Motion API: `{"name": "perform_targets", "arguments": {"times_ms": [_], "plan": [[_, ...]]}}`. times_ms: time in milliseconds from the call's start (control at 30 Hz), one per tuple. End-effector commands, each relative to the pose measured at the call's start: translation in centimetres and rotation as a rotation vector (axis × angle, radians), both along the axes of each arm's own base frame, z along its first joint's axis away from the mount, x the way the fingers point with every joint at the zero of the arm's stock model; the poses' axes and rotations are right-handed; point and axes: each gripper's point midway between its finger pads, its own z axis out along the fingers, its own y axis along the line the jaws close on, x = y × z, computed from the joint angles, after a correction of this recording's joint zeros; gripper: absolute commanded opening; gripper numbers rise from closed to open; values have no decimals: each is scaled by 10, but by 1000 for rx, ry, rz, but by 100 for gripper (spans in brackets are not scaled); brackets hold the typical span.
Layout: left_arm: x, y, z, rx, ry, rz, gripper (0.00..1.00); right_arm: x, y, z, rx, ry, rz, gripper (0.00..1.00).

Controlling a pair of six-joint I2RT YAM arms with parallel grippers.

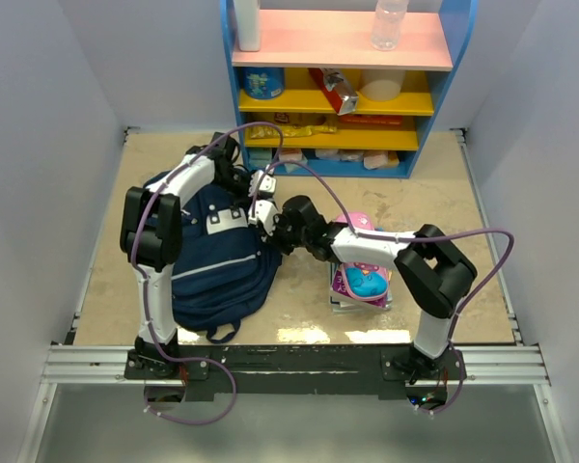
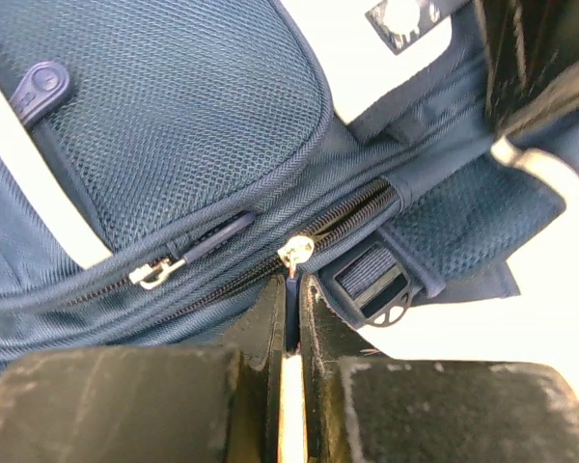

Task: Pack the student bag
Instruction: Unzip the student bag at the center of the board.

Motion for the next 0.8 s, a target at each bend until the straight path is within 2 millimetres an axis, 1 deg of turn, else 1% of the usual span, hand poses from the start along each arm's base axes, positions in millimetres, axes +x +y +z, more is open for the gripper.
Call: {"name": "perform_targets", "arguments": {"times_ms": [0,67,100,133,167,200,267,300,333,400,433,500,533,600,633,700,733,767], "plan": [[18,18,15,36,-42,92,0,-4,0,22,62,-6,-14,0],[27,24,11,63,-38,162,0,-9,-5,17,58,16,-29,0],[34,27,10,65,-53,190,0,-11,-7,23,74,12,-35,0],[40,32,11,68,-53,226,0,-13,-10,23,78,23,-46,0],[45,38,8,82,-54,249,0,-18,-15,18,70,35,-51,0],[49,42,8,84,-56,268,0,-22,-17,22,77,33,-51,0],[60,54,11,82,-63,330,0,-28,-23,18,65,48,-53,0],[63,59,12,82,-63,348,0,-30,-24,19,66,52,-52,0],[66,67,14,81,-63,375,0,-34,-23,21,71,52,-46,0],[67,76,17,84,-63,398,0,-39,-24,20,68,59,-40,0],[68,85,17,86,-57,422,0,-43,-22,20,64,60,-32,0],[66,98,18,100,-50,450,0,-45,-22,20,58,60,-33,0],[65,111,14,109,-37,479,0,-47,-21,19,56,63,-31,0],[61,127,15,122,-30,507,0,-48,-22,20,54,61,-37,0],[58,144,10,135,-18,536,0,-47,-22,20,53,61,-39,0],[55,159,11,147,-18,567,0,-47,-21,22,56,60,-40,0],[51,175,7,153,-3,597,0,-46,-20,22,56,63,-40,0],[49,181,8,161,-5,611,0,-45,-17,25,64,59,-39,0]]}}
